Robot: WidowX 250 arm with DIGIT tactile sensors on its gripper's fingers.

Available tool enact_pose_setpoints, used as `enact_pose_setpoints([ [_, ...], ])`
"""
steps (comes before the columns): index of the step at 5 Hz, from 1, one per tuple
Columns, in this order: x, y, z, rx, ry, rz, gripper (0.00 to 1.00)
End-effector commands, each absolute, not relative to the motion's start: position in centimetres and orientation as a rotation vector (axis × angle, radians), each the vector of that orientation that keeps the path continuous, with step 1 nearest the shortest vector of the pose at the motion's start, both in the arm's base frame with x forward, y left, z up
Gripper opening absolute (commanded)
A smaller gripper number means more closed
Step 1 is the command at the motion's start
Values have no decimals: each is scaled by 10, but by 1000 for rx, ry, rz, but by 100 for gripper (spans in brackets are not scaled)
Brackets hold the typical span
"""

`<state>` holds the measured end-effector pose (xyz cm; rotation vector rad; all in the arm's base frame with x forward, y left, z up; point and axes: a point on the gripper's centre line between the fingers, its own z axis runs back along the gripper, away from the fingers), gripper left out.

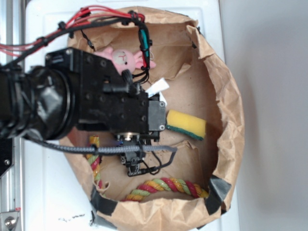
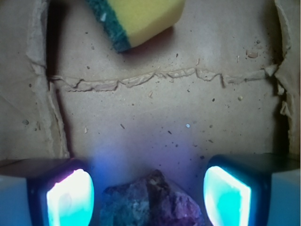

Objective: Grab the rock.

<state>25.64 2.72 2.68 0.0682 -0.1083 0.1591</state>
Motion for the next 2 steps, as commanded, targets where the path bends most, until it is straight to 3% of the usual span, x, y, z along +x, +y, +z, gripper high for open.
enact_pose_setpoints([
  [1,254,15,27,78,-121,117,100],
  [2,246,16,8,117,-56,88,100],
])
